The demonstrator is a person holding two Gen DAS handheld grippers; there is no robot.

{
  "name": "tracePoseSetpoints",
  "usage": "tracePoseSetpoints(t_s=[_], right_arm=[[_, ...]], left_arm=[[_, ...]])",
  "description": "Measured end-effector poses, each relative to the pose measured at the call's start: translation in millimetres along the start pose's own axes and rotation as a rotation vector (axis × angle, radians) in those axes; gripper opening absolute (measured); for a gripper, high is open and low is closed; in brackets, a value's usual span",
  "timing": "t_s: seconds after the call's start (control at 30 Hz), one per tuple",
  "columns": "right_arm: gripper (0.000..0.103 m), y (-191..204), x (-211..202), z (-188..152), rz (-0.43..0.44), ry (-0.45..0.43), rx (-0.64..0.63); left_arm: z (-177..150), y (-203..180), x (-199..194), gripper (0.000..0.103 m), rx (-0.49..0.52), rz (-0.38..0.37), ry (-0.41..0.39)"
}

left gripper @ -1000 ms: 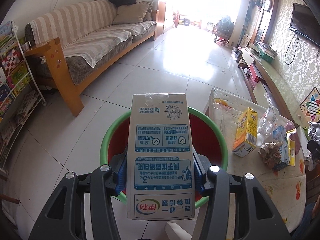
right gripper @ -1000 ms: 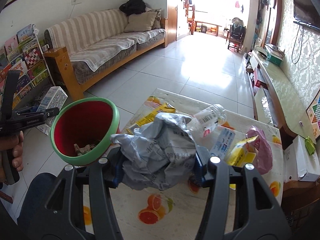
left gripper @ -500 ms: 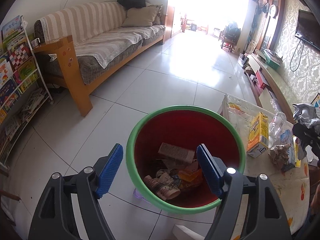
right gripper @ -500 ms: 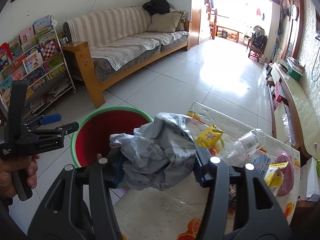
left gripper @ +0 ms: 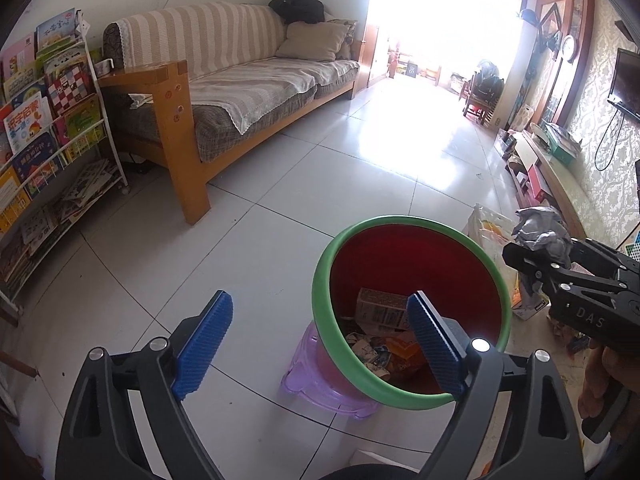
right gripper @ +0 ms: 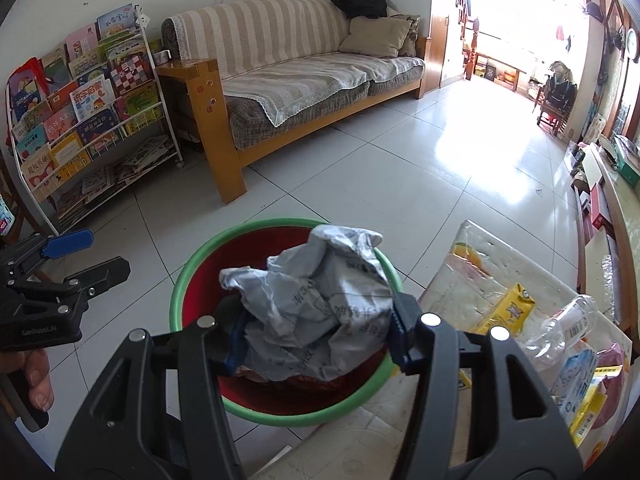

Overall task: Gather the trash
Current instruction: 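Open the right tool over the bucket to drop the silver foil, then grasp the yellow iced tea carton with the left tool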

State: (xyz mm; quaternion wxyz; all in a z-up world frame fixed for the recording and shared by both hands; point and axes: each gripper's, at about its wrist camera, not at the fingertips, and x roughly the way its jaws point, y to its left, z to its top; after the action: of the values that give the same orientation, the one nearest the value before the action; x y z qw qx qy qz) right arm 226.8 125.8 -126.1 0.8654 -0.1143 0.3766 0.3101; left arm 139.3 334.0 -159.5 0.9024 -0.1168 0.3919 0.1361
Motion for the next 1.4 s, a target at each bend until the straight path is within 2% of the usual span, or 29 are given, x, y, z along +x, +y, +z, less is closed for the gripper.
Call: tracePoseSetpoints(t_s=[0.13,0.17,0.2,0.27,0.37,0.5,0.6,0.83,1.17,1.4], right_arm=[[0.057,9.0,13.9,0.5,0.022,0.024,-0.006],[0.065,11.3,15.4,0.8,0.020,0.025,-0.009],[0.078,12.6,14.1,0.2,0.015,0.017,-0.009],[0.091,15.3,9.4,1.0,0.007,-0.006,-0.010],[0.097,17.1,0.9,3.4,0.006,-0.029,-0.014],[0.098,11.8,-14.0,2.9,-0.018,-0.051,-0.018],[0.098,0.3,-30.0,-3.8,-0.039,-0.069,-0.015],[0.098,-50.1,-68.3,-36.1,-0.127,-0.081,0.047],[0.098,-137.8,-124.5,-103.1,-0.266,-0.059,0.180],[0.098,-189.7,-155.8,-144.0,-0.346,-0.050,0.272]], left_arm=[[-3.4,10.9,-2.6,0.085,-0.019,0.014,0.004],[-4.0,13.3,-2.7,0.085,-0.023,0.018,0.004],[-4.5,15.3,-2.8,0.085,-0.026,0.022,0.005],[-5.7,17.8,-2.8,0.085,-0.033,0.026,0.007],[-6.3,15.6,-1.6,0.085,-0.030,0.020,0.012],[-5.4,5.2,-3.5,0.086,-0.019,0.001,0.004],[-5.5,-7.6,-4.8,0.094,-0.006,-0.008,-0.005],[-5.9,-48.9,-2.1,0.095,0.054,-0.076,0.004],[-7.0,-153.4,11.1,0.095,0.226,-0.233,0.045],[-3.1,-226.6,27.0,0.095,0.334,-0.297,0.075]])
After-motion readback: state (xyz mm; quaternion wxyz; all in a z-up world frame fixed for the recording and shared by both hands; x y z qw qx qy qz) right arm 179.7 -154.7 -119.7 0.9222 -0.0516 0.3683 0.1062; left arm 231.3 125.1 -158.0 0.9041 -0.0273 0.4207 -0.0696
